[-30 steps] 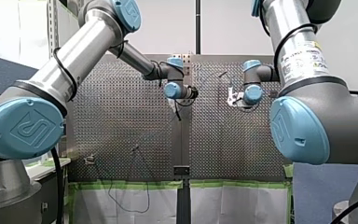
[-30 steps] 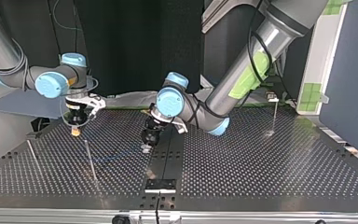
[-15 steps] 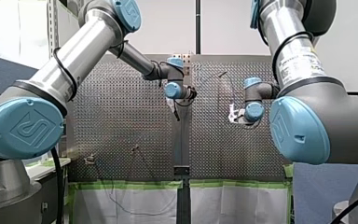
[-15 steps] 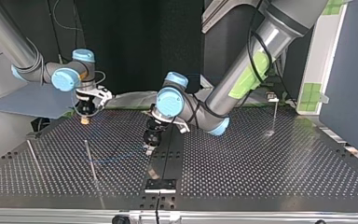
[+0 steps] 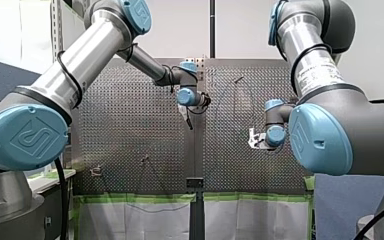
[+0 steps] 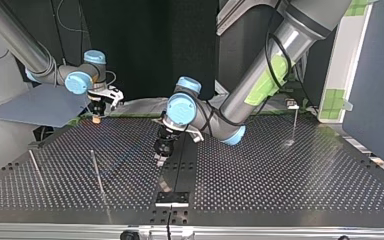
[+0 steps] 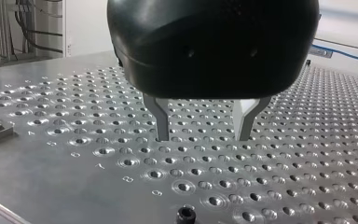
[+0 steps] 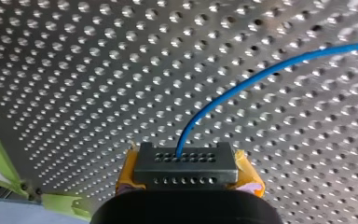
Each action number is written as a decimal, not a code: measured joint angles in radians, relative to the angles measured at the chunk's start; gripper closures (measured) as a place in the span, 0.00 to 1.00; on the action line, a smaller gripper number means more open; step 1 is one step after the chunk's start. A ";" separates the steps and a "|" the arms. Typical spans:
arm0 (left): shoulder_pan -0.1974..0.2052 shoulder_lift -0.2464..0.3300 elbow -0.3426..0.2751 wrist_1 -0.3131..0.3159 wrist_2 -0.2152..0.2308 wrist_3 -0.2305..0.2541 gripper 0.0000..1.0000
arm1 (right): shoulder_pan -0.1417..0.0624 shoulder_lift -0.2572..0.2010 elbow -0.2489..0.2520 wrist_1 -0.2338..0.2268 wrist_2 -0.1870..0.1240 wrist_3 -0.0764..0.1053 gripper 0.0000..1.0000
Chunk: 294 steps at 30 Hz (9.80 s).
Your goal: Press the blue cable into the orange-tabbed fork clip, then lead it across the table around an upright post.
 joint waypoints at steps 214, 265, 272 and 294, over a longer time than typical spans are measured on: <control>-0.233 0.109 0.138 -0.562 -0.247 0.274 0.07 | -0.008 -0.226 -0.089 0.149 -0.001 0.103 1.00; -0.194 0.178 0.162 -0.640 -0.069 0.101 0.07 | -0.030 -0.643 -0.098 0.554 -0.236 0.078 1.00; -0.177 0.177 0.222 -0.638 -0.004 0.036 0.07 | -0.022 -0.655 -0.097 0.559 -0.246 0.077 1.00; -0.158 0.177 0.240 -0.573 0.190 -0.158 0.07 | -0.003 -0.657 -0.097 0.556 -0.269 0.071 1.00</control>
